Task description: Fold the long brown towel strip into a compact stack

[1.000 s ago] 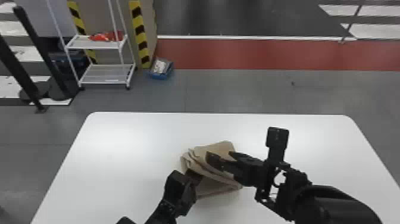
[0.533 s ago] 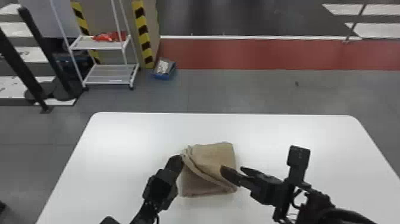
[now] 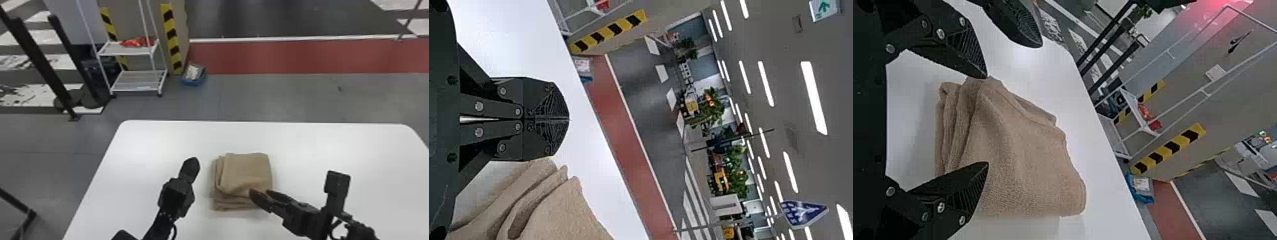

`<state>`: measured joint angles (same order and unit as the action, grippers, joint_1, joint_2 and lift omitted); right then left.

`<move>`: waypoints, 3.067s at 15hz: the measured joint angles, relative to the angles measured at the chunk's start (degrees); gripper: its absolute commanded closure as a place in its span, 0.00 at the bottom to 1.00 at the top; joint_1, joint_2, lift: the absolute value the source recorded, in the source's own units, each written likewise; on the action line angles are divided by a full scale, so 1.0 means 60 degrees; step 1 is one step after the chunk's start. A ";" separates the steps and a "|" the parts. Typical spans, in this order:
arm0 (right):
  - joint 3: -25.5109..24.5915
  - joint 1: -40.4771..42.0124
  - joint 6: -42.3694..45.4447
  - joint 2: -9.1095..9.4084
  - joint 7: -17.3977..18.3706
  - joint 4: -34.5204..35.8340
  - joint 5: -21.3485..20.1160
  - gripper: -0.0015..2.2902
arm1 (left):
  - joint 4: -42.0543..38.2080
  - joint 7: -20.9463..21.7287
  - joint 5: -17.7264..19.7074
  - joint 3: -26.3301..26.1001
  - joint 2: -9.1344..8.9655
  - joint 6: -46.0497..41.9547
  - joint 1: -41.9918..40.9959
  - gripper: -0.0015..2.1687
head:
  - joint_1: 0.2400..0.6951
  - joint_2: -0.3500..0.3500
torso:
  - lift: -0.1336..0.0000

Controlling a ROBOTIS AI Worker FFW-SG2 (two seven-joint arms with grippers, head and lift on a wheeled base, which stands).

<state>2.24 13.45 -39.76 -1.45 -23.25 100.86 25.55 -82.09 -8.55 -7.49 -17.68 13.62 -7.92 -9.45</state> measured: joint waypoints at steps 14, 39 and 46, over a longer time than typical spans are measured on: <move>-0.0259 -0.0123 0.0289 -0.0079 -0.0478 -0.1484 -0.0419 0.86 | 0.0121 0.0146 0.0160 0.0072 -0.0015 -0.0265 -0.0006 0.61 | 1.00 0.65 | 1.00; -0.3087 0.0554 0.0258 -0.0336 -0.1000 -0.0147 0.0069 0.86 | 0.3503 0.2064 0.0841 -0.0427 -0.0298 -0.0326 0.2552 0.61 | 1.00 0.36 | 1.00; -0.3605 0.2201 0.0428 -0.0245 -0.1960 0.1360 0.1115 0.86 | 0.4467 0.2193 0.0282 -0.0909 -0.0722 0.0205 0.3262 0.61 | 1.00 0.31 | 1.00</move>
<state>-19.39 26.65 -37.19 -2.92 -35.00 109.02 32.25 -55.29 4.60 -5.80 -23.14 9.29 -6.69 10.13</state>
